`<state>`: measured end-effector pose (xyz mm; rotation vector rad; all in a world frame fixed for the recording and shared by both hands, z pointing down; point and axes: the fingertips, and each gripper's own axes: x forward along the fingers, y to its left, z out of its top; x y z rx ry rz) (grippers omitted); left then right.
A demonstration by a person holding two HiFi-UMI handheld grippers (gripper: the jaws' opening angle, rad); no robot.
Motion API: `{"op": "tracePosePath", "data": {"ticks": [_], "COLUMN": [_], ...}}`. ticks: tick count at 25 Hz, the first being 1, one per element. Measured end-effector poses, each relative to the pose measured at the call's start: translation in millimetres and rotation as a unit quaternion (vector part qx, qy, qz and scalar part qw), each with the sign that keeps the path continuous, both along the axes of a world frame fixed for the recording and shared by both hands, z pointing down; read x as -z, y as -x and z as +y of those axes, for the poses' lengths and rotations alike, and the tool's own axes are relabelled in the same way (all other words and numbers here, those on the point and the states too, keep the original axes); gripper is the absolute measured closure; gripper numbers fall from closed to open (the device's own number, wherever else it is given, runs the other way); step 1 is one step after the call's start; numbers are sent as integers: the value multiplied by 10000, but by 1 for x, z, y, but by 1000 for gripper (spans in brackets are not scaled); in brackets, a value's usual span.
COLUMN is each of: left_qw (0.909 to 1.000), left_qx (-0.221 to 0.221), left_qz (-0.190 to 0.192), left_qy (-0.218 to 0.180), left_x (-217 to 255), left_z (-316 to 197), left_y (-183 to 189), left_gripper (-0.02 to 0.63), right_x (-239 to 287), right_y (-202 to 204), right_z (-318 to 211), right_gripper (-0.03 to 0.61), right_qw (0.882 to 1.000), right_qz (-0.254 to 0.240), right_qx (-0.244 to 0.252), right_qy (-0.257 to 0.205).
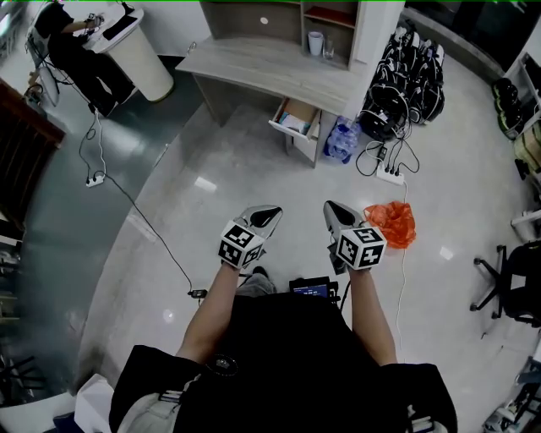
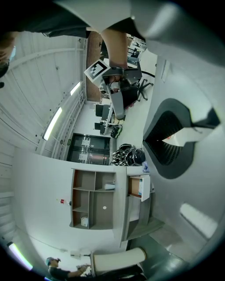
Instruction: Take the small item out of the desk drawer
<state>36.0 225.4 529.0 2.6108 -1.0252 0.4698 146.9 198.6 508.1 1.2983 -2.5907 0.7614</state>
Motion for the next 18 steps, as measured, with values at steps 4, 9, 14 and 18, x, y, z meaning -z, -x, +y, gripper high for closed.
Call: {"op": "tracePosePath", "data": {"ticks": [4,9,14,18], "left_qw": [9999,9997,9995,9994], "left_qx": [60,146,144,75], "left_qz": [70,132,230,287], "left_qy": [64,111,129,154], "left_x": [-2,-7,-9,-13], "left_z": [-1,-8,-17,-27], "left_y": [-1,1,-1,-2], "left_gripper": [614,614,614,614], "right_x": [-5,-11,-13,-15], "right_y": [-2,-5,-5,-6], "right_z": [1,-2,-5,-15], "right_gripper": [580,580,580,581], "right_qw": [10000,9999,9998,9997], "right_qz": [-14,1,70,133], "right_qx": [33,-14,-36,-96], "right_qy": [85,143,183,206]}}
